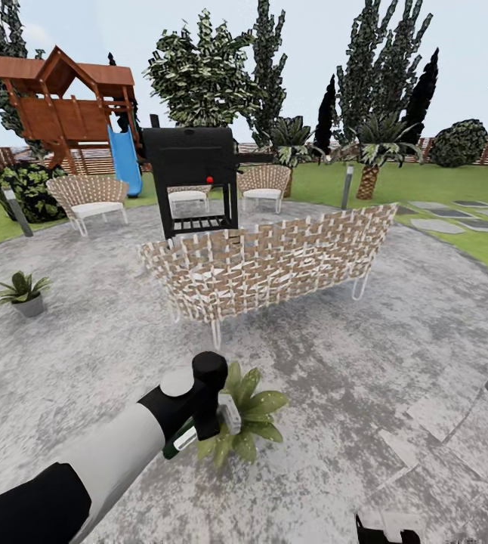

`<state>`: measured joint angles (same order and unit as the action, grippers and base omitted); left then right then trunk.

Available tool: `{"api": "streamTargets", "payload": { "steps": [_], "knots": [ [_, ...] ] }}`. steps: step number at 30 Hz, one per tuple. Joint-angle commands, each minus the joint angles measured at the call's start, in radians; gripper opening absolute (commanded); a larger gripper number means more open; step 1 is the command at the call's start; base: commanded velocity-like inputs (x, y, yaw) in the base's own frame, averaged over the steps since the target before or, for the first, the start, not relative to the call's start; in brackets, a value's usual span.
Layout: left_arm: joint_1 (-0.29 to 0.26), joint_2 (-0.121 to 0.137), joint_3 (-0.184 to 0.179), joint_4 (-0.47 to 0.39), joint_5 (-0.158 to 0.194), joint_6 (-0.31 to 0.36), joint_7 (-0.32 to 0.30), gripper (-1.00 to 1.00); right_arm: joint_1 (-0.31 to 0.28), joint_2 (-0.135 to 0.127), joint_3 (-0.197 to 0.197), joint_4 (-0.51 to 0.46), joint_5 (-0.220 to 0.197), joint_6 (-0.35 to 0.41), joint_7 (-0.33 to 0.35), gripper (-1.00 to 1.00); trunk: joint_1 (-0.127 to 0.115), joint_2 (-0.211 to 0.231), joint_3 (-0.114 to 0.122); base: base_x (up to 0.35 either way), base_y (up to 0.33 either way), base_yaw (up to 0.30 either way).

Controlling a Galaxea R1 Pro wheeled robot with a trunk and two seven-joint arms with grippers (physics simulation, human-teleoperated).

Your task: Pick up the pesticide atomizer in the garden and spray insectifuge to fully cover both potted plants in the garden.

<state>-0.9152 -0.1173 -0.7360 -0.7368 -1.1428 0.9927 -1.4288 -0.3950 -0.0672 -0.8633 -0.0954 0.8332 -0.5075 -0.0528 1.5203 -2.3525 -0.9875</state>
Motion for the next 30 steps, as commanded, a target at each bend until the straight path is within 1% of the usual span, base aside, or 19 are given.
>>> {"api": "streamTargets", "payload": {
  "steps": [1,3,5,9,12,15,16,18,19,20,22,23,24,25,26,27,28,29,30],
  "knots": [
    [0.016,0.007,0.018,-0.001,-0.009,0.008,-0.009,-1.0,-0.001,0.0,-0.005,0.002,0.011,-0.003,-0.006,1.0,-0.001,0.0,-0.001,-0.341,0.0,0.0],
    [0.039,0.012,0.054,-0.001,-0.007,0.005,0.0,-1.0,-0.001,0.0,-0.005,0.002,0.011,-0.003,-0.006,1.0,-0.001,0.0,-0.001,-0.341,0.0,0.0],
    [0.053,0.012,0.087,-0.001,-0.005,0.002,0.034,-1.0,-0.001,0.0,-0.005,0.002,0.011,-0.003,-0.006,1.0,-0.001,0.0,-0.001,-0.341,0.0,0.0],
    [0.063,0.011,0.106,-0.001,0.013,0.001,0.06,-1.0,-0.001,0.0,-0.005,0.002,0.011,-0.003,-0.006,1.0,-0.001,0.0,-0.001,-0.341,0.0,0.0],
    [0.085,0.011,0.107,-0.002,0.073,-0.001,0.063,-1.0,-0.001,0.0,-0.005,0.002,0.012,-0.003,-0.006,1.0,-0.001,0.0,-0.001,-0.341,0.0,0.0],
    [0.115,0.006,0.107,-0.002,0.11,-0.003,0.069,-1.0,-0.001,0.0,-0.005,0.002,0.012,-0.003,-0.006,1.0,-0.001,0.0,-0.001,-0.341,0.0,0.0],
    [0.126,0.005,0.107,-0.002,0.132,-0.013,0.078,-1.0,-0.001,0.0,-0.005,0.002,0.012,-0.003,-0.006,1.0,-0.001,0.0,-0.001,-0.341,0.0,0.0],
    [0.147,0.003,0.108,-0.003,0.193,-0.066,0.113,-1.0,-0.001,0.0,-0.005,0.002,0.012,-0.003,-0.006,1.0,-0.001,0.0,-0.001,-0.341,0.0,0.0],
    [0.158,0.003,0.109,-0.002,0.234,-0.097,0.146,-1.0,-0.001,0.0,-0.005,0.002,0.012,-0.003,-0.006,1.0,-0.001,0.0,-0.001,-0.278,0.0,0.0],
    [0.175,0.003,0.109,0.002,0.306,-0.14,0.206,-1.0,-0.001,0.0,-0.005,0.001,0.012,-0.003,-0.005,1.0,-0.001,0.0,-0.001,-0.142,0.0,0.0],
    [0.217,0.005,0.11,0.011,0.484,-0.239,0.361,-1.0,-0.001,-0.001,-0.006,0.0,0.012,-0.003,-0.004,1.0,-0.001,0.0,-0.001,-0.055,0.0,0.0],
    [0.233,0.007,0.109,0.013,0.544,-0.287,0.413,-1.0,-0.001,-0.002,-0.006,-0.002,0.012,-0.003,-0.004,1.0,-0.001,0.0,-0.001,-0.024,0.0,0.0],
    [0.255,0.012,0.11,0.017,0.621,-0.368,0.48,-1.0,-0.001,-0.006,-0.006,-0.004,0.014,-0.003,-0.003,1.0,-0.001,0.0,-0.001,-0.012,0.0,0.0],
    [0.275,0.018,0.11,0.048,0.692,-0.491,0.539,-1.0,-0.002,-0.012,0.006,-0.018,0.038,-0.002,0.0,1.0,-0.001,0.0,-0.001,-0.005,0.0,0.0],
    [0.282,0.02,0.112,0.088,0.718,-0.57,0.56,-1.0,-0.003,-0.014,0.038,-0.049,0.082,0.0,0.001,1.0,-0.001,0.0,-0.001,-0.003,0.0,0.0],
    [0.286,0.022,0.119,0.133,0.732,-0.637,0.571,-1.0,-0.003,-0.015,0.085,-0.084,0.148,0.003,0.002,1.0,-0.001,0.0,-0.001,-0.001,0.0,0.0],
    [0.287,0.026,0.142,0.176,0.74,-0.696,0.577,-1.0,-0.005,-0.015,0.137,-0.107,0.221,0.006,0.003,1.0,-0.001,0.0,-0.001,0.0,0.0,0.0],
    [0.288,0.035,0.188,0.212,0.744,-0.755,0.58,-1.0,-0.013,-0.015,0.181,-0.119,0.292,0.01,0.017,1.0,-0.001,0.0,-0.001,0.0,0.0,0.0],
    [0.289,0.049,0.242,0.238,0.748,-0.813,0.578,-1.0,-0.029,-0.016,0.208,-0.127,0.351,0.012,0.076,1.0,-0.001,0.0,-0.001,0.0,0.0,0.0]
  ]
}}
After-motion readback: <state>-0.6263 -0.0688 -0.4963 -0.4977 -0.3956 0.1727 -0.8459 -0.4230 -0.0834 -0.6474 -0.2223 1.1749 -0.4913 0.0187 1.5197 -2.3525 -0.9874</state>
